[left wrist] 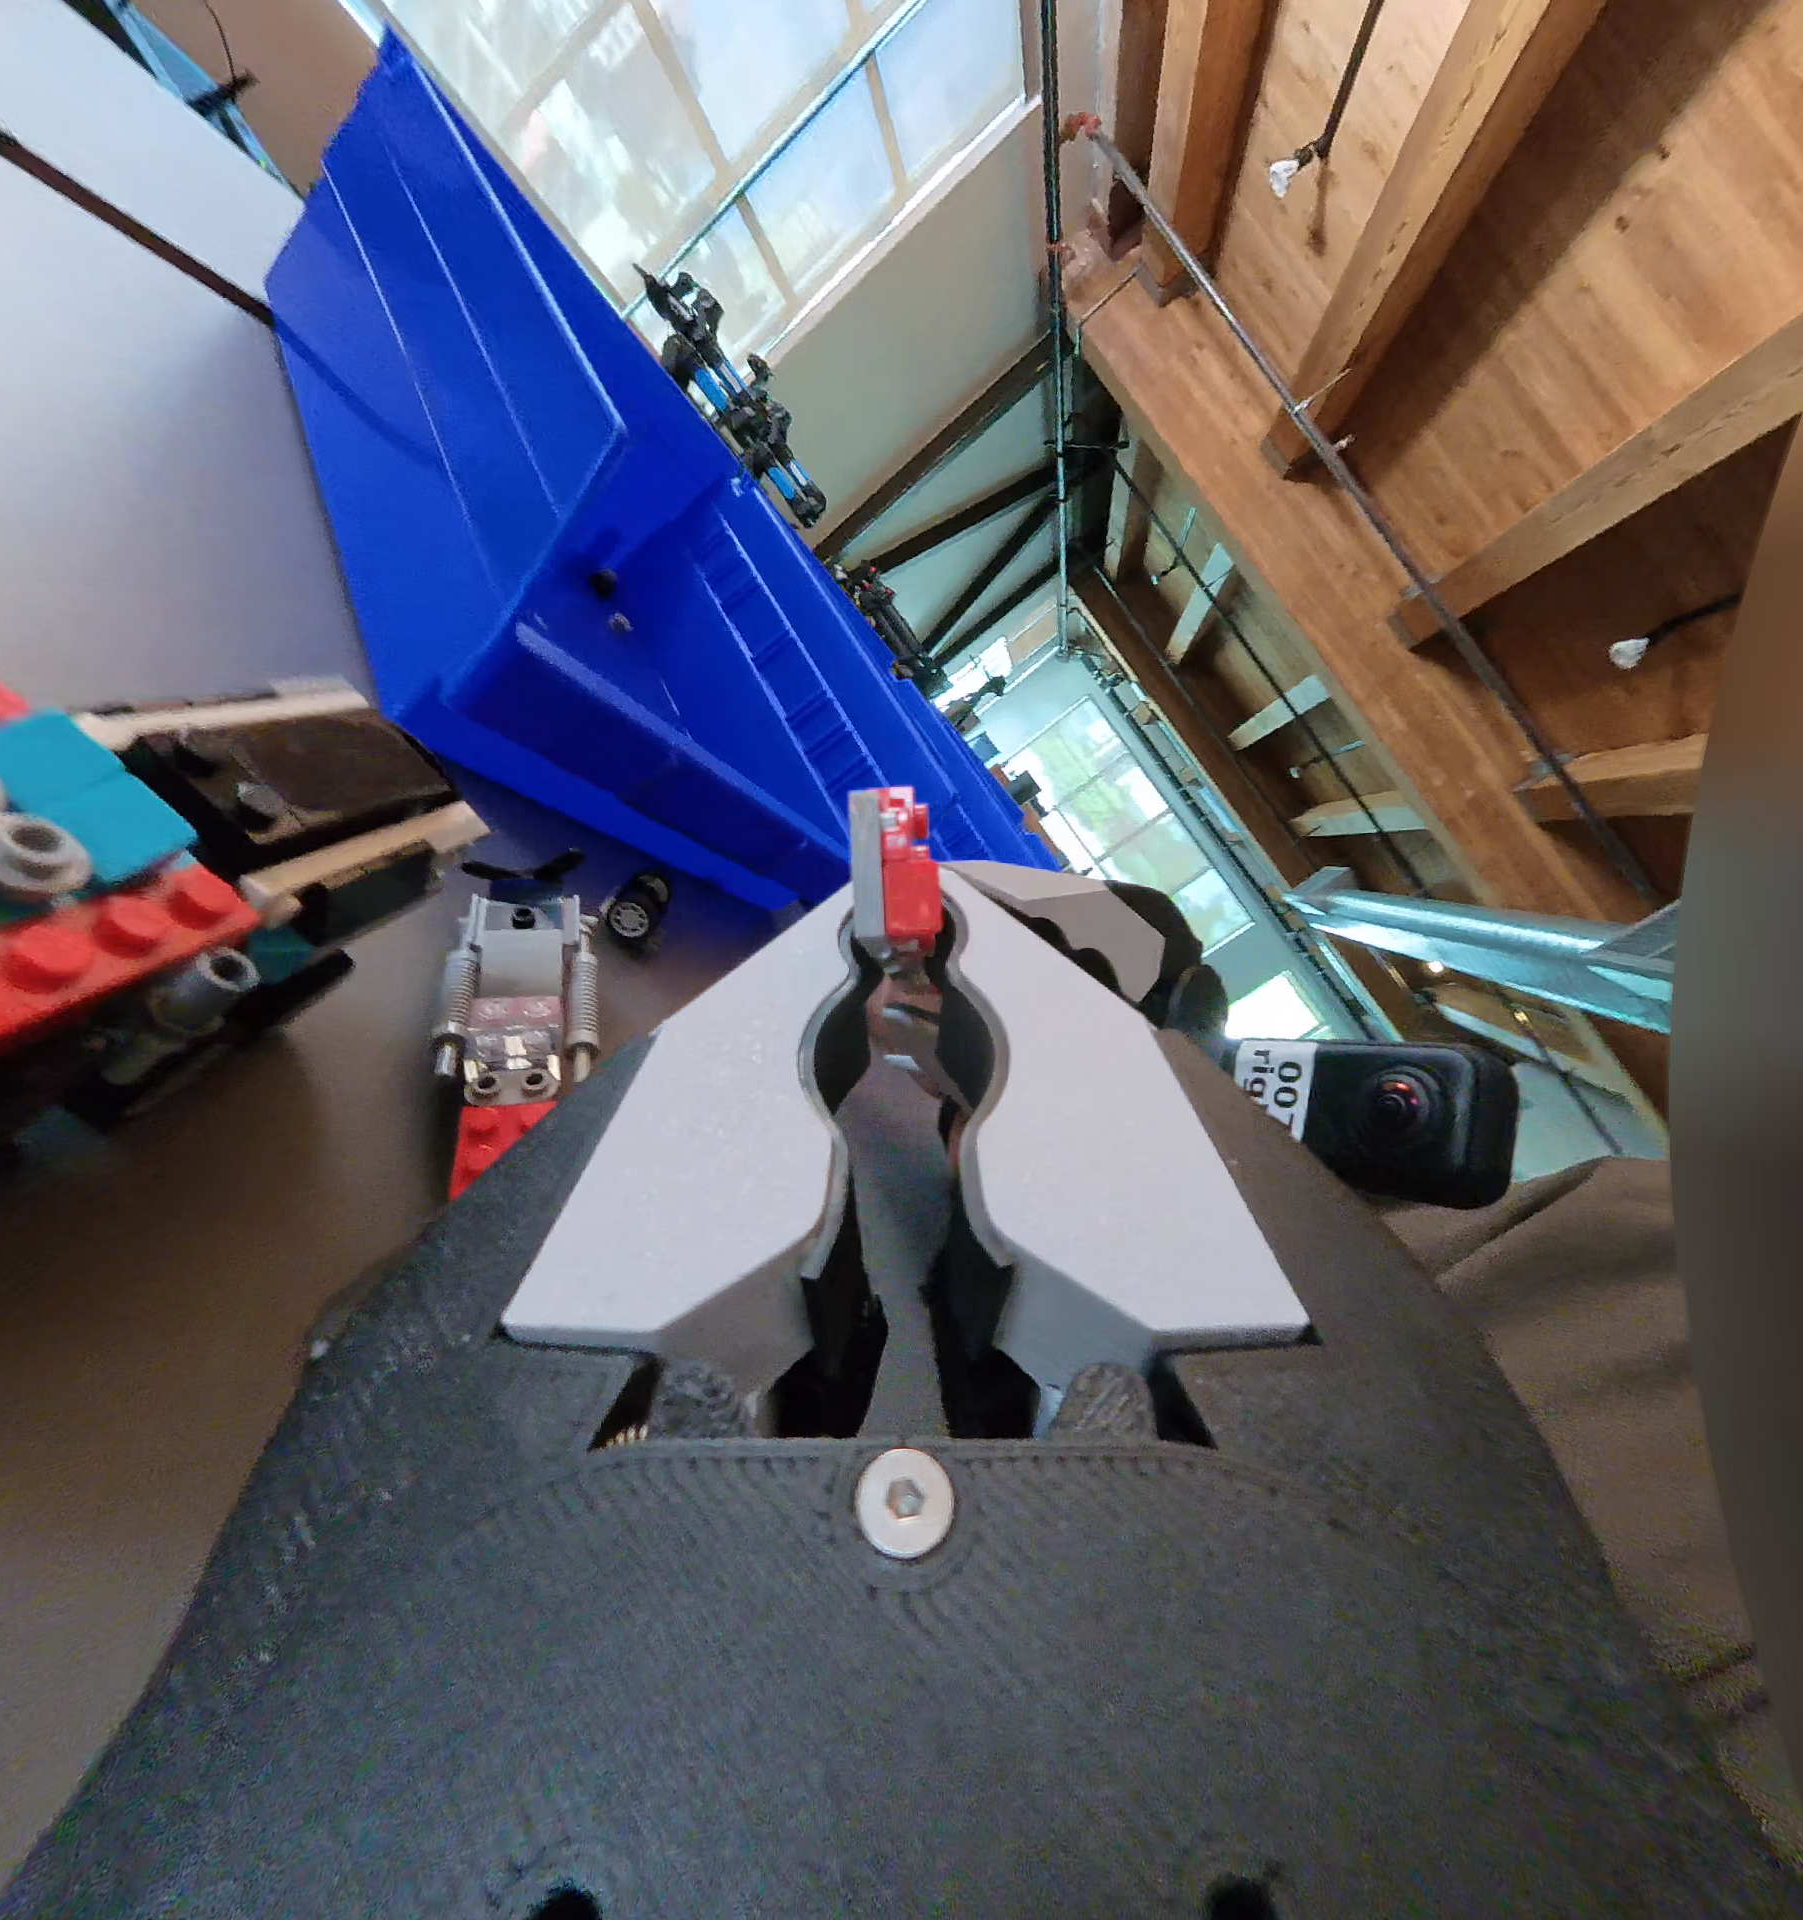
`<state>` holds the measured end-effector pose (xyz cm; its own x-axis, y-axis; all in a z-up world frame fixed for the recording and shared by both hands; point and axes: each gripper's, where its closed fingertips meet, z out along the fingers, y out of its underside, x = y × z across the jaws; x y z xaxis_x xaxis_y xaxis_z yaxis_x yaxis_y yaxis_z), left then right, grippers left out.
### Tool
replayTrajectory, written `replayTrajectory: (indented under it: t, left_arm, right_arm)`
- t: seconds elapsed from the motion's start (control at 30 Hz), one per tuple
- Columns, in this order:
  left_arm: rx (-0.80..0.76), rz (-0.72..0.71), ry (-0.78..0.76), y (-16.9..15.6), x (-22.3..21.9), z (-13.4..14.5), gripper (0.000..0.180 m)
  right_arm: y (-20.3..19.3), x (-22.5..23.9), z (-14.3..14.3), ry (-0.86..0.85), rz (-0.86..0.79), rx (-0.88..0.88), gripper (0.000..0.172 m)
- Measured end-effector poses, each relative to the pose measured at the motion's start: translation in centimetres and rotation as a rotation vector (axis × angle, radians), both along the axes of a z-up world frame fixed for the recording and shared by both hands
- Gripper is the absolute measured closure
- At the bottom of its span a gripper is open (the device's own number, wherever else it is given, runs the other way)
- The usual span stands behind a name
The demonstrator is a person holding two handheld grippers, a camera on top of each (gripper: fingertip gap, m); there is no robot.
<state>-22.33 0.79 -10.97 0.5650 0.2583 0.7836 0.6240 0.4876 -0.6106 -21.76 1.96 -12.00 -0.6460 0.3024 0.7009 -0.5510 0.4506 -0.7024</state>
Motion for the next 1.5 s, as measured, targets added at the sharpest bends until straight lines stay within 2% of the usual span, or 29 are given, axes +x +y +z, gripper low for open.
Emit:
replayTrajectory:
  t: [0.17, 0.3, 0.37, 0.6, 0.77, 0.97, 1.17, 1.5]
  left_arm:
    - [-0.060, -0.001, 0.082, 0.1, 0.2, 0.6, 0.175]
    - [-0.074, -0.006, 0.100, 0.3, 0.4, 0.7, 0.174]
    - [-0.072, -0.006, 0.101, 0.2, 0.3, 0.7, 0.175]
    - [-0.003, -0.053, 0.051, 0.5, 0.4, 0.7, 0.173]
    - [-0.013, -0.092, 0.020, 1.5, 0.9, 0.0, 0.171]
    - [-0.043, -0.074, 0.053, 1.2, 0.8, 0.1, 0.173]
    - [-0.093, -0.018, 0.131, 0.5, 0.4, 0.5, 0.173]
    - [-0.056, -0.017, 0.095, 0.6, 0.5, 0.5, 0.173]
  right_arm:
    - [0.8, -0.3, -0.3, -0.010, -0.013, 0.045, 0.143]
    - [0.9, 0.0, -0.1, 0.027, -0.007, 0.057, 0.151]
    - [1.0, 0.1, -0.1, 0.031, -0.005, 0.064, 0.155]
    - [0.9, 0.1, -0.2, 0.030, -0.013, 0.056, 0.155]
    - [0.5, 0.5, -0.4, 0.019, -0.013, 0.048, 0.155]
    - [0.3, 0.7, -0.1, -0.064, 0.020, -0.009, 0.155]
    - [0.8, 0.8, 1.3, -0.234, 0.046, -0.154, 0.153]
    - [0.4, 1.2, 0.5, 0.020, 0.004, -0.009, 0.154]
